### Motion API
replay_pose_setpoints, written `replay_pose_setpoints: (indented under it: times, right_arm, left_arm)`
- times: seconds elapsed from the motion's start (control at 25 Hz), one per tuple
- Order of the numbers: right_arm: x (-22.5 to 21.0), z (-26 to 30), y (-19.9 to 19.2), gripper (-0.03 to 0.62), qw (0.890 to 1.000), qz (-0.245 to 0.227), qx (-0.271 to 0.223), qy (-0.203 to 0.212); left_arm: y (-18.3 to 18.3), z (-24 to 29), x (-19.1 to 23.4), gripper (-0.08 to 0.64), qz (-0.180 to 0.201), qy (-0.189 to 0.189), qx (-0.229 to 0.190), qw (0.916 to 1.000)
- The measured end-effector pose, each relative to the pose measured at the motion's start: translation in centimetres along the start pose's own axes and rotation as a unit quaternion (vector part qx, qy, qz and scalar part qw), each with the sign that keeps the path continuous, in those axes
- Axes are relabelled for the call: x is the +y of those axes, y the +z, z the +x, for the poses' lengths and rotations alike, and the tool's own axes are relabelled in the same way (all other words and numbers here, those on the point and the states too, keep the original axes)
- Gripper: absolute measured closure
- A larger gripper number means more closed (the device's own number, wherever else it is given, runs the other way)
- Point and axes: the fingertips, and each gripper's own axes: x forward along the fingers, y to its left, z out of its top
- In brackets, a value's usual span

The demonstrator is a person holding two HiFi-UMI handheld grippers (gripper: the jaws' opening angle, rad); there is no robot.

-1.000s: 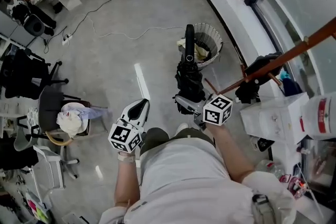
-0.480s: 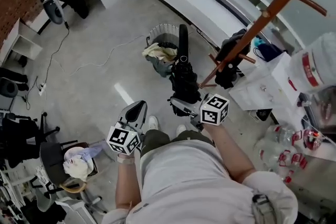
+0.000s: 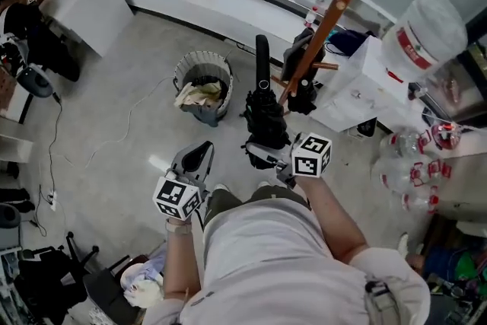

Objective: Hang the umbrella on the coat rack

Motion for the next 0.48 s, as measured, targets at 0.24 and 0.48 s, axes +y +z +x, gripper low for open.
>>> replay_pose_setpoints:
  times: [0.24,0.48]
  right_arm:
    - [1.0,0.0,1.9,0.314,0.999,-0.006,-0.040,-0.003]
    - [2.8,0.0,4.6,0.314,0.995,-0.011,-0.094,0.005]
  left_arm:
    - [1.4,1.2,0.7,0.555,0.021,-0.081,0.004,0.9965]
    - [2.7,1.5,0.5,0.555,0.035,-0.154,0.001,0.9874]
